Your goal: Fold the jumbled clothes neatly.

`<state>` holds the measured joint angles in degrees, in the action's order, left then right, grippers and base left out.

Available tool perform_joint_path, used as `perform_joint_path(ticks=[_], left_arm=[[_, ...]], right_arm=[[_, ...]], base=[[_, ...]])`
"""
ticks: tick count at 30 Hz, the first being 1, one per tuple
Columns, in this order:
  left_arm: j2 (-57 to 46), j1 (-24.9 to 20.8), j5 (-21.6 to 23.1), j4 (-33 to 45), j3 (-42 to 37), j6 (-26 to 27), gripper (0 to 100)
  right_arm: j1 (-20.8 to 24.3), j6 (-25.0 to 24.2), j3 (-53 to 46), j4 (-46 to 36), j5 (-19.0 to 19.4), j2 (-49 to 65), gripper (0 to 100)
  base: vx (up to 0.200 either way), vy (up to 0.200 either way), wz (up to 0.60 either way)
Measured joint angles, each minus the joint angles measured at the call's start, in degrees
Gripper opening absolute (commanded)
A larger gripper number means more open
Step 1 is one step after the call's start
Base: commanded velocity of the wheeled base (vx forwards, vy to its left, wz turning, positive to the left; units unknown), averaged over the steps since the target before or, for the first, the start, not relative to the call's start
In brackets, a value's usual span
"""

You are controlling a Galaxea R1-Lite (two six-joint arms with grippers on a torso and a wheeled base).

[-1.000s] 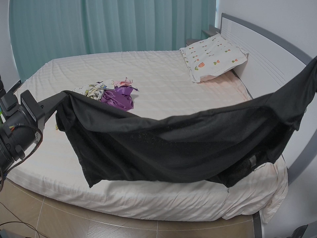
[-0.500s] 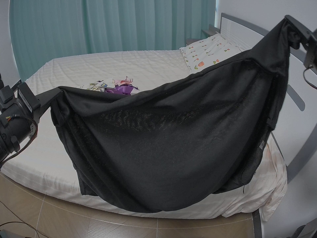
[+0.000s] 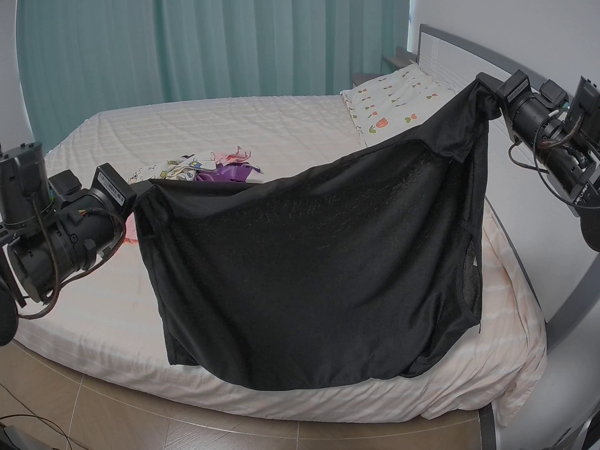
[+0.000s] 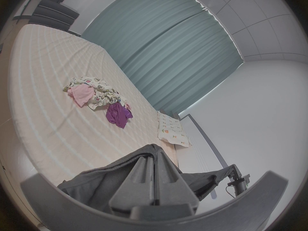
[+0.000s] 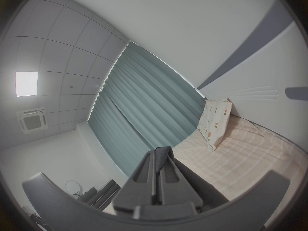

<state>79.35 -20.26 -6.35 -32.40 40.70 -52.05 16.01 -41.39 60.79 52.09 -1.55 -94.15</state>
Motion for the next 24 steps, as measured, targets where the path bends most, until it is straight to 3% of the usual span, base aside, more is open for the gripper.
perform_joint_path(ticks=[11,18,24], left_arm=[[10.7,4.4,3.8,-2.1,2.8,-0.2,0],[16.1,5.4,6.4,-2.4,5.9,-0.2,0],[22.1,5.6,6.6,-2.5,8.2,-0.3,0]], right_arm=[[-1.8,-1.8,0.6,0.7,0.1,-7.7,0],[-2.4,-1.9,0.2,5.8,-0.5,-13.0,0],[-3.1,-1.9,-0.1,7.0,-0.7,-18.0,0]], base=[[0.200,0.000,0.00],[0.200,0.000,0.00],[0.000,0.000,0.00]])
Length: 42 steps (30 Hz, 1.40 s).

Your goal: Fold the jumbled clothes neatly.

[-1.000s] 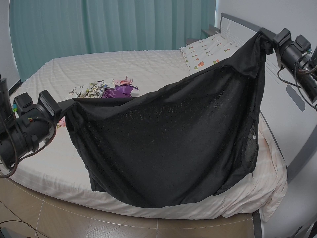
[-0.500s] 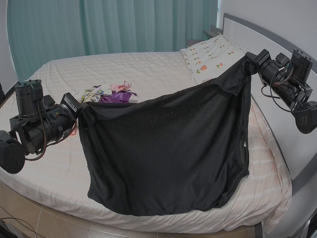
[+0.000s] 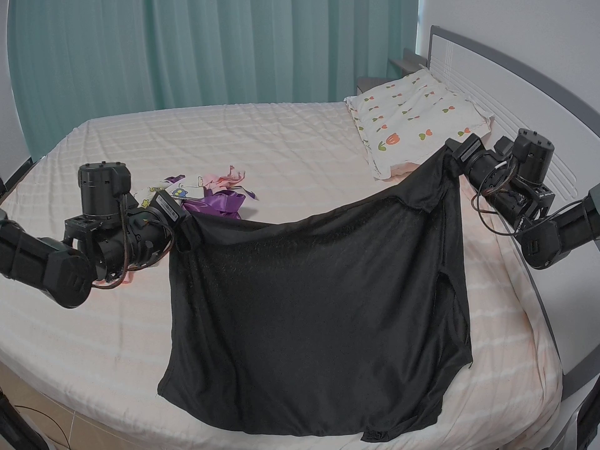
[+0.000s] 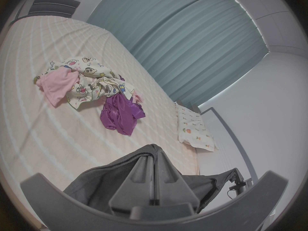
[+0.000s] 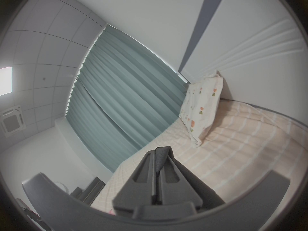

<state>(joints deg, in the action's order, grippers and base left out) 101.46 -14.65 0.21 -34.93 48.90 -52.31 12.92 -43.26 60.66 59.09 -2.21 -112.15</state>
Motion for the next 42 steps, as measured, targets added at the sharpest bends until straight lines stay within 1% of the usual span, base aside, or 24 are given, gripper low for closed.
perform_joint_path(ticks=[4,5,6,9,12,14,16,19,27,30,34,36,39,42], left_arm=[[4.7,0.1,-0.2,-0.7,1.7,-0.7,0],[5.7,0.1,-0.2,-1.3,2.1,-1.1,100],[6.8,0.2,-0.2,-2.4,2.7,-1.8,100],[10.4,0.4,-0.2,-5.4,4.8,-3.4,100],[14.0,0.7,-0.5,-6.5,7.2,-4.0,100],[16.2,1.0,-1.0,-7.0,8.6,-4.2,100],[18.1,1.4,-1.7,-7.3,9.9,-4.4,100],[20.3,2.1,-2.4,-7.6,11.2,-4.5,100],[22.5,4.4,-2.9,-7.8,12.3,-4.2,100],[22.2,5.0,-2.8,-7.8,12.3,-4.1,100],[21.1,6.2,-2.3,-7.5,12.7,-3.3,100],[20.2,7.0,-1.3,-6.5,13.2,-2.5,100],[19.2,7.8,1.2,-2.5,14.0,-1.7,100],[18.1,8.2,6.1,2.4,14.6,-1.5,100]], right_arm=[[-0.6,0.0,0.1,0.4,-0.1,-3.3,0],[-0.7,0.0,0.1,0.4,-0.1,-4.0,0],[-0.8,0.0,0.2,0.4,0.0,-4.8,100],[-1.1,0.0,0.9,0.7,0.0,-7.3,100],[-1.1,-0.1,2.0,0.8,-0.2,-10.5,100],[-1.1,-0.1,2.9,0.8,-1.0,-13.0,100],[-1.1,-0.2,4.2,0.7,-2.8,-15.4,100],[-1.7,-0.3,6.5,0.2,-6.9,-18.5,100],[-4.7,-0.3,9.2,-6.6,-12.0,-22.4,100],[-5.2,-0.8,7.4,-6.6,-11.6,-22.0,100],[-5.3,-1.7,2.1,-6.5,-8.9,-20.2,100],[-5.4,-2.1,-0.8,-6.4,-7.7,-19.1,100],[-5.4,-2.5,-4.0,-6.0,-7.0,-17.8,100],[-5.2,-3.0,-6.8,-4.2,-6.7,-16.9,100]], base=[[0.000,0.000,0.00],[0.000,0.000,0.00],[0.000,0.000,0.00],[0.000,0.000,0.00],[0.000,0.000,0.00],[0.000,0.000,0.00],[0.000,0.000,0.00],[0.000,0.000,0.00],[0.000,0.000,0.00],[0.000,0.000,0.00],[0.000,0.000,0.00],[0.000,0.000,0.00],[0.000,0.000,0.00],[0.000,0.000,0.00]])
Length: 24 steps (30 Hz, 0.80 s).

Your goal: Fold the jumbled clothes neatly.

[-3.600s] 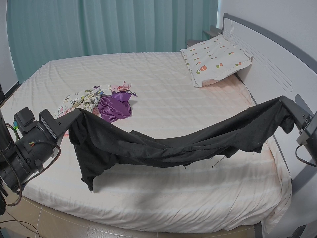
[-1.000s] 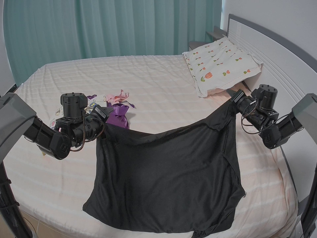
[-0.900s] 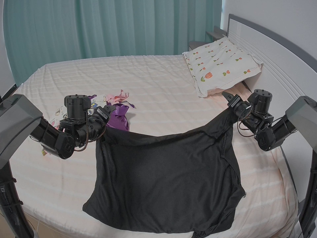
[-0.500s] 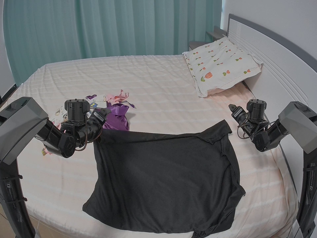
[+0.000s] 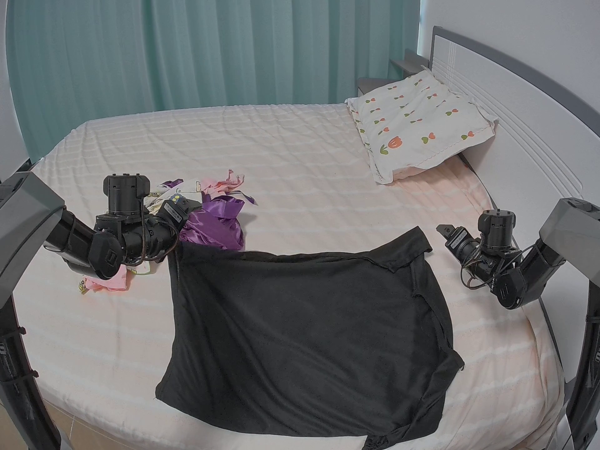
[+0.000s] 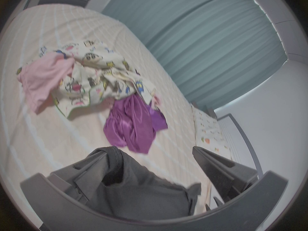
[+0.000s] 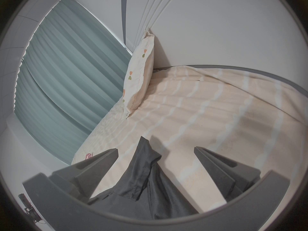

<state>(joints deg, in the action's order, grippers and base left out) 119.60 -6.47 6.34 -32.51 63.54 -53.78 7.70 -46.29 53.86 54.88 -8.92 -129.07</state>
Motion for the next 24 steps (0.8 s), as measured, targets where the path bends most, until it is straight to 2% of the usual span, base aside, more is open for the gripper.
perform_joint_path(ticks=[2,5,10,15,19,24], left_arm=[[-0.7,0.2,5.2,4.6,0.4,0.0,100],[-1.3,0.3,8.5,11.2,1.4,0.1,100],[-1.4,1.1,9.7,17.5,5.2,-1.3,100],[-1.5,3.1,10.3,18.4,6.9,-4.2,100],[-2.5,6.4,11.0,18.7,9.2,-5.9,100],[-2.8,7.7,11.4,20.4,12.7,-7.7,100]], right_arm=[[0.1,-0.6,-2.4,2.2,0.3,0.6,100],[0.3,-1.0,-5.2,3.8,0.8,1.1,100],[0.6,-1.6,-9.4,5.0,1.9,2.0,100],[1.3,-1.7,-13.6,5.3,2.4,3.7,100],[2.0,-1.7,-16.7,5.5,2.5,4.7,100],[3.0,-2.4,-19.6,8.3,2.7,4.9,100]], base=[[0.000,0.000,0.00],[0.000,0.000,0.00],[0.000,0.000,0.00],[0.000,0.000,0.00],[0.000,0.000,0.00],[0.000,0.000,0.00]])
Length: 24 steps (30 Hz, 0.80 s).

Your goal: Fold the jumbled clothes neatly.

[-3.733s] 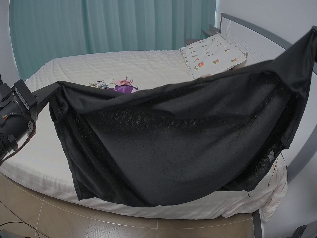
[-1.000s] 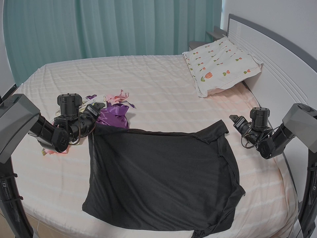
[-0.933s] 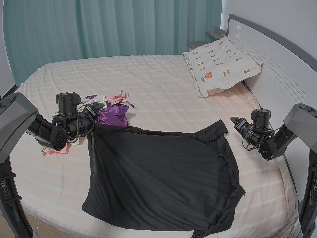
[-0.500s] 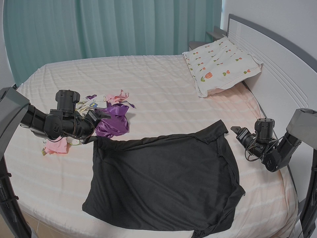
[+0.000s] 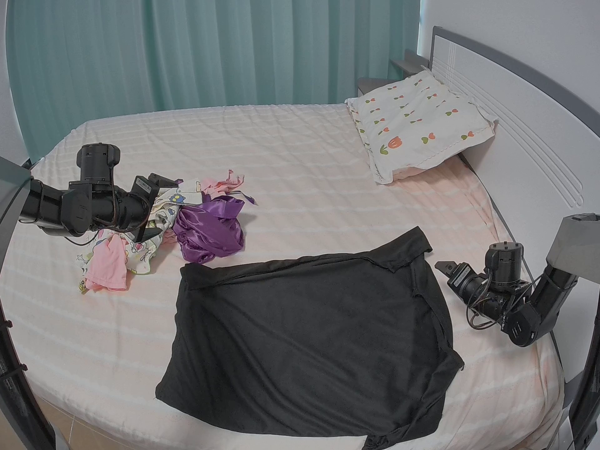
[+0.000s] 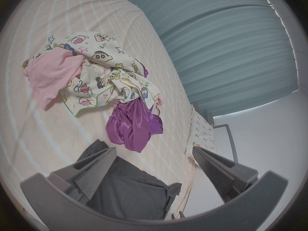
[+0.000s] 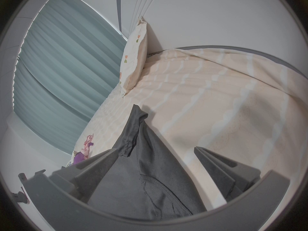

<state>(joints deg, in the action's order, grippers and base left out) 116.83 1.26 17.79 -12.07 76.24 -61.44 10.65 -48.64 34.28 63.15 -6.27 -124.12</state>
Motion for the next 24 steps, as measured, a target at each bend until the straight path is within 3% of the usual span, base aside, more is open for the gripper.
perform_joint_path(ticks=[6,14,20,24], left_arm=[[0.0,0.8,0.1,0.1,-1.6,-0.7,100],[-2.2,0.1,-0.7,-3.3,-12.7,-1.1,100],[-4.7,-0.6,-2.4,-14.9,-23.4,-1.8,100],[-5.9,-1.6,-3.6,-23.3,-29.9,-4.4,100]], right_arm=[[0.8,0.9,-3.2,3.3,0.0,-0.2,100],[2.0,4.0,-3.7,3.1,-1.0,-1.3,100],[4.0,5.8,-2.4,3.7,-3.9,-3.6,100],[5.4,9.5,-0.6,4.0,-6.3,-5.7,100]], base=[[0.000,0.000,0.00],[0.000,0.000,0.00],[0.000,0.000,0.00],[0.000,0.000,0.00]])
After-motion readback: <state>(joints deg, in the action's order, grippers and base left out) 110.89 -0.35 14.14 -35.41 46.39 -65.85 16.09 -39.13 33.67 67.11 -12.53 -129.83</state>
